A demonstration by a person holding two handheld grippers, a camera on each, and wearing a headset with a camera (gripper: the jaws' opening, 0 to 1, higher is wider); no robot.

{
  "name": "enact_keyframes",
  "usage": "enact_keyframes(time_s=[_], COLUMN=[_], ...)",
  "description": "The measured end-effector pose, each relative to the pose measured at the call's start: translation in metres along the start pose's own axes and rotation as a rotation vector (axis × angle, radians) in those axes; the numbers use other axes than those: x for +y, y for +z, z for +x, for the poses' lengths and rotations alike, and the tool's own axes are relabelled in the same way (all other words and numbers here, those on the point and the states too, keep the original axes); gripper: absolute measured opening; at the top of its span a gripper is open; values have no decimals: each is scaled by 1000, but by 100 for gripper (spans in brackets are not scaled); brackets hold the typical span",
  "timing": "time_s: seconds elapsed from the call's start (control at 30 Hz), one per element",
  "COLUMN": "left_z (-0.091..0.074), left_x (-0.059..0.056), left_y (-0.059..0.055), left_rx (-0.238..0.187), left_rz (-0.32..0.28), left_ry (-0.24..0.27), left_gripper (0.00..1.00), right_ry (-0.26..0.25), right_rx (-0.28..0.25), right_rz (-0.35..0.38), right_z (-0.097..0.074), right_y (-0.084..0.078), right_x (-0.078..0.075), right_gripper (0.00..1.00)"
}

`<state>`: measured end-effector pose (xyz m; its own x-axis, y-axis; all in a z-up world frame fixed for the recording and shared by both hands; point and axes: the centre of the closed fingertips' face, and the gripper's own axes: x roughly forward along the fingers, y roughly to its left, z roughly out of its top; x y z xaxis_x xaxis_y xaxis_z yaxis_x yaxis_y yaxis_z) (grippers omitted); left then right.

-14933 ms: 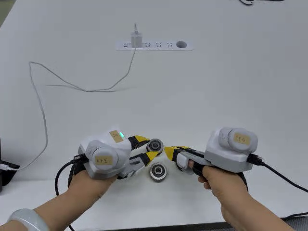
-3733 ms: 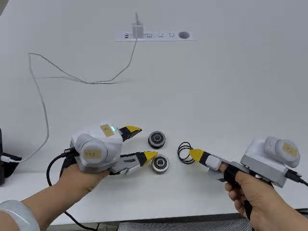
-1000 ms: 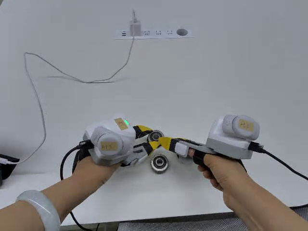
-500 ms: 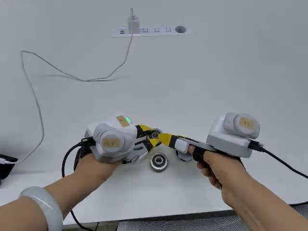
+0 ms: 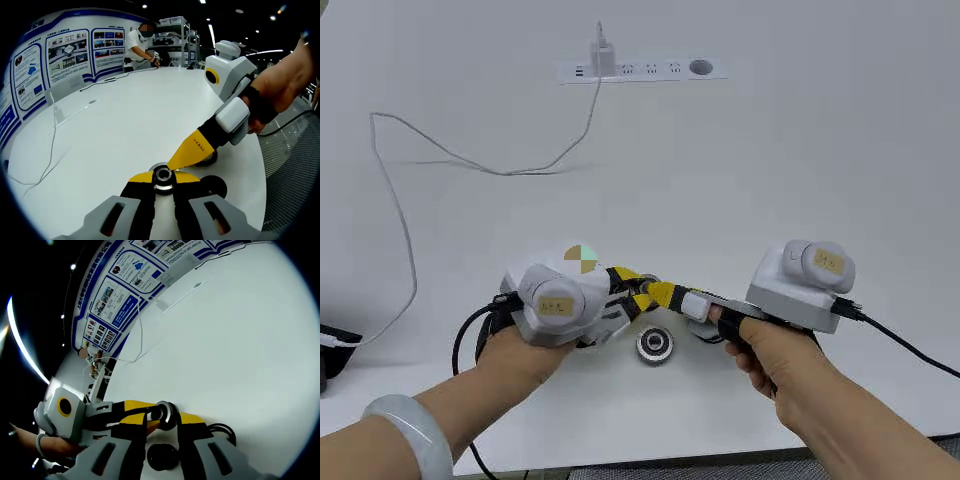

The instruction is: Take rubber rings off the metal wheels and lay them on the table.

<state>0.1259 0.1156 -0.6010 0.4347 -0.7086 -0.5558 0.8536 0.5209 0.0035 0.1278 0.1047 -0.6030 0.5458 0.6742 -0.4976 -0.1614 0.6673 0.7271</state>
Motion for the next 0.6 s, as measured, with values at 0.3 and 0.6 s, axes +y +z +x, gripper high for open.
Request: enact_keyframes(time_s=[0.3,0.6], left_z=[0,0], left_x=[0,1], left_y=[-1,-2], left_rx=[4,6], left_rz=[-2,2], left_ry=[3,0], left_gripper=[13,12], right_ry=[7,24], right_rx=[0,-7], right_rz=[35,86], right_z=[5,6], right_y=[-3,-4], right_x=[-1,-1], right_gripper=[27,27])
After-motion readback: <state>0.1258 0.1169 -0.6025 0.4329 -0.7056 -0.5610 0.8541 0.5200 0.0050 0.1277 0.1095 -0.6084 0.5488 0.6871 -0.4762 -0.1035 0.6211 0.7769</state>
